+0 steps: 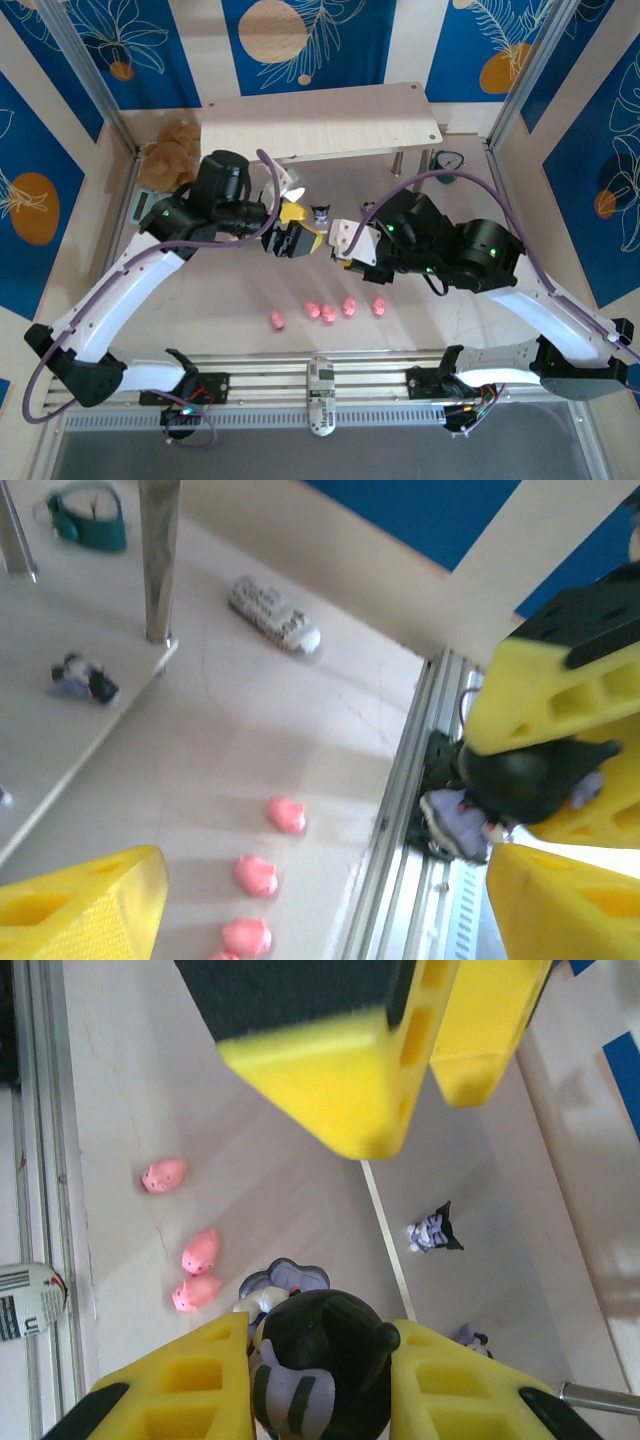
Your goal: Place and organize the plastic toys onto the shelf
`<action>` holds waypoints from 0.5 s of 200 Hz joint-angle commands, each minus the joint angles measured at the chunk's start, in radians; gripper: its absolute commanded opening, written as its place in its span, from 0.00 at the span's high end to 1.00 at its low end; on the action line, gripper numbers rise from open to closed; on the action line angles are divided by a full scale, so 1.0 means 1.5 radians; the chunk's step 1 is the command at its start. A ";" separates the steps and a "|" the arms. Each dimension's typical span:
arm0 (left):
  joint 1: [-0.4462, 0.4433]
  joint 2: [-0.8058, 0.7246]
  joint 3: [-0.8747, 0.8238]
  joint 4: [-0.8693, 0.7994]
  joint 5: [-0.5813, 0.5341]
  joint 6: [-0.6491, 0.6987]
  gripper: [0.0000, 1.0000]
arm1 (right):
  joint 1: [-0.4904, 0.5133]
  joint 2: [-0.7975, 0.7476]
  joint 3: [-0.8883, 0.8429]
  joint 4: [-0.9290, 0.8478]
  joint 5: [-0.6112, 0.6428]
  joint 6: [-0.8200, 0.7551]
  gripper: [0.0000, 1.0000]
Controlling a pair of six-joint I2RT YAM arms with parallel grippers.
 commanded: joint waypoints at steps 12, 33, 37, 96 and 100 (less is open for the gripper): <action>-0.006 -0.009 -0.026 0.004 0.049 -0.013 0.18 | 0.025 0.001 0.014 -0.006 0.032 -0.018 1.00; -0.006 -0.020 -0.065 0.062 0.072 -0.048 0.17 | 0.033 0.014 0.008 -0.001 0.034 -0.025 1.00; -0.006 -0.021 -0.072 0.071 0.080 -0.053 0.16 | 0.034 0.016 0.006 0.002 0.034 -0.027 1.00; -0.016 -0.044 -0.110 0.148 0.107 -0.101 0.16 | 0.042 0.051 0.009 0.015 0.033 -0.044 1.00; -0.015 -0.044 -0.111 0.152 0.109 -0.102 0.16 | 0.042 0.053 0.010 0.015 0.031 -0.043 1.00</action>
